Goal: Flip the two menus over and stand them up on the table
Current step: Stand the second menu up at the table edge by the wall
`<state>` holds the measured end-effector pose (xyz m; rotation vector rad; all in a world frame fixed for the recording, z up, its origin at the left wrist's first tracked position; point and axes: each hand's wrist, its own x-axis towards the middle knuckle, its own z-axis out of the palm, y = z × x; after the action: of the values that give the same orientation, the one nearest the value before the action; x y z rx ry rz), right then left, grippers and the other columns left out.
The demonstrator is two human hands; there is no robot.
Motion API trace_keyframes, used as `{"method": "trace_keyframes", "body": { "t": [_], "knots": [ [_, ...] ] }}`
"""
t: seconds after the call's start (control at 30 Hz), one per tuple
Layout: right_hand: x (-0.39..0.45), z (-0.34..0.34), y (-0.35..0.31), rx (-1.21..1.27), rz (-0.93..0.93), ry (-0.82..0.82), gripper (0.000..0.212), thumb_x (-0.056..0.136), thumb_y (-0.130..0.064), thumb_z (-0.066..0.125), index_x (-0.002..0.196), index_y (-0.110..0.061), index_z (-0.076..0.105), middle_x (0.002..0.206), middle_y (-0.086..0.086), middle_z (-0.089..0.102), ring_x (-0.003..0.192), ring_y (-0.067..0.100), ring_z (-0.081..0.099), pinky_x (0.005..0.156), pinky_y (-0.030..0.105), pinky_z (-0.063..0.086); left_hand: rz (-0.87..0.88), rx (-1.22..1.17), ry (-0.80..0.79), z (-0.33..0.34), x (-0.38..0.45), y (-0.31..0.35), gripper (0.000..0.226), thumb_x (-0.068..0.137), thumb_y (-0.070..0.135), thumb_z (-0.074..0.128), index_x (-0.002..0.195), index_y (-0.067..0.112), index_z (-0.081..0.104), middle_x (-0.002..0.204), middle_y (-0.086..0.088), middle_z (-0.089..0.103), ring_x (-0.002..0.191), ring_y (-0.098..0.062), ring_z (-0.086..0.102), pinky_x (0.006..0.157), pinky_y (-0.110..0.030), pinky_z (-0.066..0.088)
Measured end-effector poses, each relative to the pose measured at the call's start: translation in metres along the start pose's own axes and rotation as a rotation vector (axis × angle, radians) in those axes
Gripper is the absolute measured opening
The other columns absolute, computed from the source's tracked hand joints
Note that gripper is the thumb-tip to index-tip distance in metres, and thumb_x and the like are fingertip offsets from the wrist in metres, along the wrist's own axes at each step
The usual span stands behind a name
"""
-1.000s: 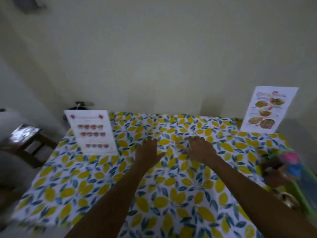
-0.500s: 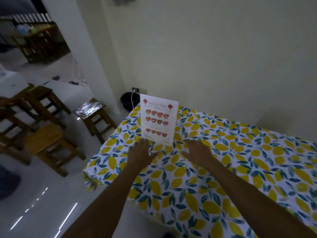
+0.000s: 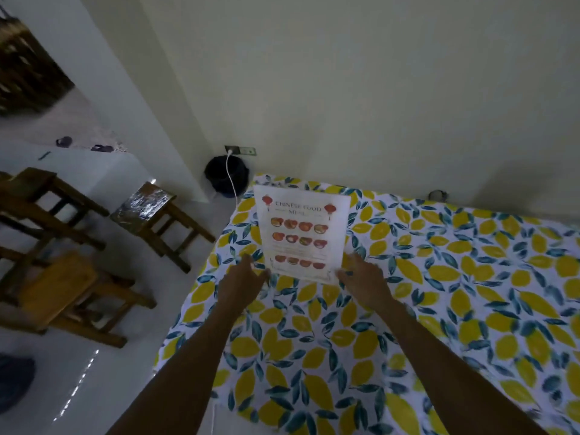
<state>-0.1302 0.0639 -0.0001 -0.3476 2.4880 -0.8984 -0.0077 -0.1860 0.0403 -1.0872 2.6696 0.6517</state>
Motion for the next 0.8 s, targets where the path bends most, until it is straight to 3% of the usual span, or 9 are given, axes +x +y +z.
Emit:
{"method": "trace_keyframes", "body": {
  "t": [0.1, 0.17, 0.27, 0.37, 0.43, 0.47, 0.53, 0.67, 0.8],
  "knots": [
    [0.012, 0.017, -0.001, 0.029, 0.020, 0.012, 0.042, 0.090, -0.044, 0.059, 0.122, -0.018, 0.052, 0.104, 0.004, 0.070, 0.090, 0.024, 0.068, 0.069, 0.035, 0.053, 0.073, -0.052, -0.033, 0.000, 0.038, 0.001, 0.060, 0.086, 0.052, 0.065, 0.129, 0.014, 0.046, 0.111, -0.009, 0.068, 0.104, -0.032, 0.065, 0.083, -0.041, 0.054],
    [0.015, 0.029, 0.001, 0.001, 0.004, 0.072, 0.032, 0.093, -0.042, 0.056, 0.110, -0.015, 0.056, 0.085, 0.003, 0.067, 0.073, 0.020, 0.065, 0.059, 0.037, 0.052, 0.136, -0.175, -0.075, -0.001, 0.054, 0.005, 0.064, 0.081, 0.044, 0.075, 0.131, 0.014, 0.048, 0.115, -0.001, 0.066, 0.109, -0.024, 0.065, 0.084, -0.037, 0.054],
    [0.016, 0.043, 0.008, 0.044, -0.051, 0.172, 0.024, 0.096, -0.039, 0.054, 0.096, -0.016, 0.060, 0.068, -0.003, 0.059, 0.058, 0.008, 0.057, 0.051, 0.033, 0.047, 0.220, -0.243, -0.156, -0.001, 0.075, 0.007, 0.063, 0.073, 0.049, 0.081, 0.125, 0.023, 0.058, 0.111, 0.011, 0.067, 0.098, -0.010, 0.066, 0.082, -0.034, 0.056],
    [0.019, 0.038, -0.005, 0.081, -0.085, 0.225, 0.009, 0.096, -0.038, 0.056, 0.091, -0.031, 0.056, 0.063, -0.011, 0.053, 0.060, -0.001, 0.058, 0.048, 0.014, 0.042, 0.251, -0.225, -0.209, -0.004, 0.095, 0.009, 0.045, 0.075, 0.051, 0.076, 0.112, 0.028, 0.069, 0.103, 0.011, 0.073, 0.075, -0.005, 0.067, 0.066, -0.022, 0.059],
    [0.033, 0.033, -0.016, 0.081, -0.115, 0.255, 0.021, 0.096, -0.034, 0.057, 0.080, -0.041, 0.044, 0.058, -0.014, 0.043, 0.063, -0.006, 0.057, 0.050, 0.011, 0.040, 0.287, -0.204, -0.207, -0.013, 0.110, 0.012, 0.038, 0.082, 0.044, 0.073, 0.114, 0.025, 0.070, 0.105, 0.012, 0.071, 0.073, -0.002, 0.065, 0.055, -0.008, 0.050],
    [0.042, 0.030, -0.022, 0.068, -0.104, 0.255, 0.023, 0.097, -0.037, 0.055, 0.077, -0.040, 0.043, 0.058, -0.013, 0.043, 0.059, -0.002, 0.056, 0.049, 0.013, 0.039, 0.301, -0.182, -0.180, -0.020, 0.118, 0.014, 0.039, 0.083, 0.044, 0.071, 0.117, 0.024, 0.069, 0.107, 0.011, 0.071, 0.080, -0.007, 0.067, 0.058, -0.009, 0.050],
    [0.068, 0.029, -0.033, 0.035, -0.096, 0.263, 0.026, 0.097, -0.045, 0.050, 0.078, -0.028, 0.047, 0.061, -0.009, 0.048, 0.053, 0.002, 0.049, 0.047, 0.016, 0.034, 0.356, -0.174, -0.102, -0.034, 0.140, 0.019, 0.042, 0.084, 0.048, 0.069, 0.118, 0.024, 0.069, 0.112, 0.006, 0.074, 0.094, -0.016, 0.070, 0.070, -0.024, 0.054],
    [0.123, 0.022, -0.069, 0.012, -0.082, 0.315, 0.028, 0.096, -0.037, 0.055, 0.077, -0.024, 0.041, 0.059, -0.012, 0.039, 0.052, 0.005, 0.042, 0.049, 0.020, 0.030, 0.426, -0.184, -0.069, -0.063, 0.196, 0.031, 0.036, 0.087, 0.042, 0.070, 0.115, 0.020, 0.066, 0.105, 0.007, 0.072, 0.090, -0.016, 0.068, 0.072, -0.030, 0.051],
    [0.170, 0.017, -0.098, -0.060, -0.052, 0.320, 0.025, 0.097, -0.033, 0.053, 0.080, -0.020, 0.041, 0.064, -0.007, 0.041, 0.065, 0.022, 0.049, 0.058, 0.033, 0.038, 0.443, -0.219, -0.120, -0.082, 0.257, 0.032, 0.048, 0.079, 0.059, 0.066, 0.109, 0.022, 0.070, 0.103, -0.002, 0.076, 0.089, -0.019, 0.071, 0.080, -0.043, 0.059]
  ]
}}
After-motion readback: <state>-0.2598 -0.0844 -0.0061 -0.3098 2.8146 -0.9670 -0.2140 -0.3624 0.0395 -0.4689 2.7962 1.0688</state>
